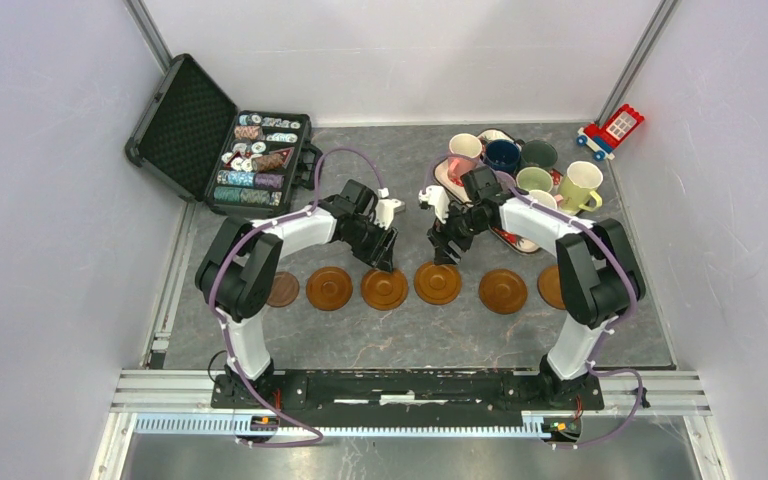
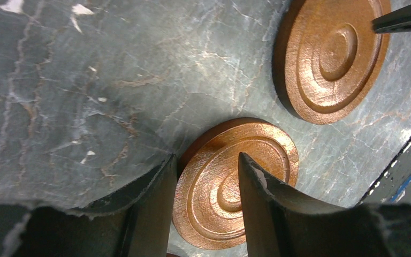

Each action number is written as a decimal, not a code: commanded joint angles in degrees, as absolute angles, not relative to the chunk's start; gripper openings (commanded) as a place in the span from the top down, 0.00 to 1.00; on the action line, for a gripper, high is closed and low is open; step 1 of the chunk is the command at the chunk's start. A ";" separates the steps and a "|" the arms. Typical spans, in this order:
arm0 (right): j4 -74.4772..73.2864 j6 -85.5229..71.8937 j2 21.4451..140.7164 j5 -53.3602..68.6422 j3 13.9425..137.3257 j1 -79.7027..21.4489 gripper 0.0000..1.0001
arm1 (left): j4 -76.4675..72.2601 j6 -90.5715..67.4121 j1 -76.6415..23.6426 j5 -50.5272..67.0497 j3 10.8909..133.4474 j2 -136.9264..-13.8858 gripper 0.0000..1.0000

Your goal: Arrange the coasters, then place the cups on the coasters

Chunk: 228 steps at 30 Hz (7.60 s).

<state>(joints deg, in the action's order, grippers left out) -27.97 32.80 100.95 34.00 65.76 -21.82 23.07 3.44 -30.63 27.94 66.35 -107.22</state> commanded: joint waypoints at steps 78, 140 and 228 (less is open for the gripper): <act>-31.51 37.49 97.85 36.51 59.51 -23.52 0.22 | 18.71 35.73 -42.54 13.02 55.49 -95.55 0.21; -33.13 34.21 95.67 38.28 69.01 -22.49 0.14 | 25.02 31.45 -23.19 6.47 61.11 -97.01 0.44; -25.51 7.41 88.70 19.10 65.71 28.30 0.25 | 29.09 -15.38 -27.93 19.13 134.95 -144.77 0.25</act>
